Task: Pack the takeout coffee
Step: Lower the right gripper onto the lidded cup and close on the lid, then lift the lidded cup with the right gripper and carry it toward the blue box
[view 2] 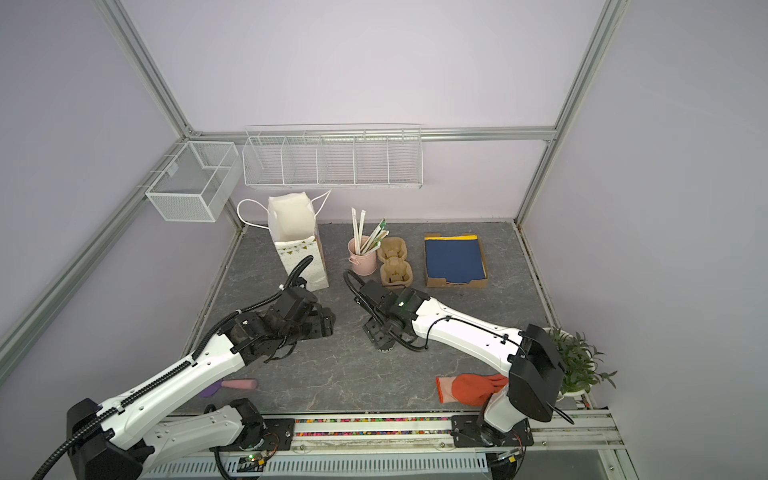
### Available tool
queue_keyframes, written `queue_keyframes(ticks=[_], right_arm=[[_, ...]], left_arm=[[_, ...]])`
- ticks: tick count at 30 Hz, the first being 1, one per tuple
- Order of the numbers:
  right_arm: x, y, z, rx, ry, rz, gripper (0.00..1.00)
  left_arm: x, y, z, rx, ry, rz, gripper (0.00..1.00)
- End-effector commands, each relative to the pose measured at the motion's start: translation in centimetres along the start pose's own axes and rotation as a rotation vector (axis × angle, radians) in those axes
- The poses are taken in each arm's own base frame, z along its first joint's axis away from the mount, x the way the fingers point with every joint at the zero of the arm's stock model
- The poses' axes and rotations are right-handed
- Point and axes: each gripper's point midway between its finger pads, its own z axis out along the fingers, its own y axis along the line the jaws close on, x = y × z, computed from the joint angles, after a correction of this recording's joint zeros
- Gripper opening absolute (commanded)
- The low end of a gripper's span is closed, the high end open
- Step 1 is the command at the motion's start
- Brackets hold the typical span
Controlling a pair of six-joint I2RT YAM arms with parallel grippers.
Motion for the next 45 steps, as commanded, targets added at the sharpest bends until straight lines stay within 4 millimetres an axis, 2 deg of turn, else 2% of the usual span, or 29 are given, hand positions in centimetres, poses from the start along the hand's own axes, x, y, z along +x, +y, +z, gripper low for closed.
queue_keyframes(ticks=[1, 6, 9, 13, 19, 23, 28, 35, 40, 45], right_arm=[[0.1, -1.1, -1.4, 0.026, -0.034, 0.021, 0.72], [0.4, -2.9, -2.1, 0.048, -0.066, 0.072, 0.71], [0.7, -4.9, -2.8, 0.084, -0.086, 0.115, 0.71], [1.5, -8.6, -3.9, 0.145, -0.097, 0.199, 0.7], [3.9, -15.7, -5.7, 0.294, -0.102, 0.366, 0.69], [5.7, -19.6, -6.0, 0.328, -0.101, 0.513, 0.69], [6.7, -23.6, -6.3, 0.424, -0.12, 0.637, 0.68], [6.7, -26.9, -4.8, 0.435, -0.121, 0.765, 0.67], [6.6, -28.2, -3.1, 0.428, -0.098, 0.807, 0.67], [6.3, -28.6, -2.6, 0.419, -0.104, 0.818, 0.68]], left_arm=[[0.0, 0.3, 0.0, -0.01, -0.005, -0.003, 0.9], [0.0, 0.3, 0.0, -0.008, -0.005, -0.001, 0.9], [-0.2, 0.0, 0.1, 0.002, -0.008, -0.003, 0.9], [-0.6, -0.7, 0.2, 0.02, -0.009, 0.002, 0.9], [-1.3, -1.9, 0.6, 0.046, -0.009, 0.013, 0.9], [-1.5, -2.4, 1.0, 0.051, -0.002, 0.028, 0.9], [-1.7, -2.9, 1.3, 0.057, 0.001, 0.042, 0.9], [-2.2, -3.2, 1.0, 0.066, -0.008, 0.049, 0.9], [-2.1, -3.0, 0.9, 0.066, -0.005, 0.048, 0.9], [-1.8, -2.6, 0.7, 0.061, -0.006, 0.043, 0.9]])
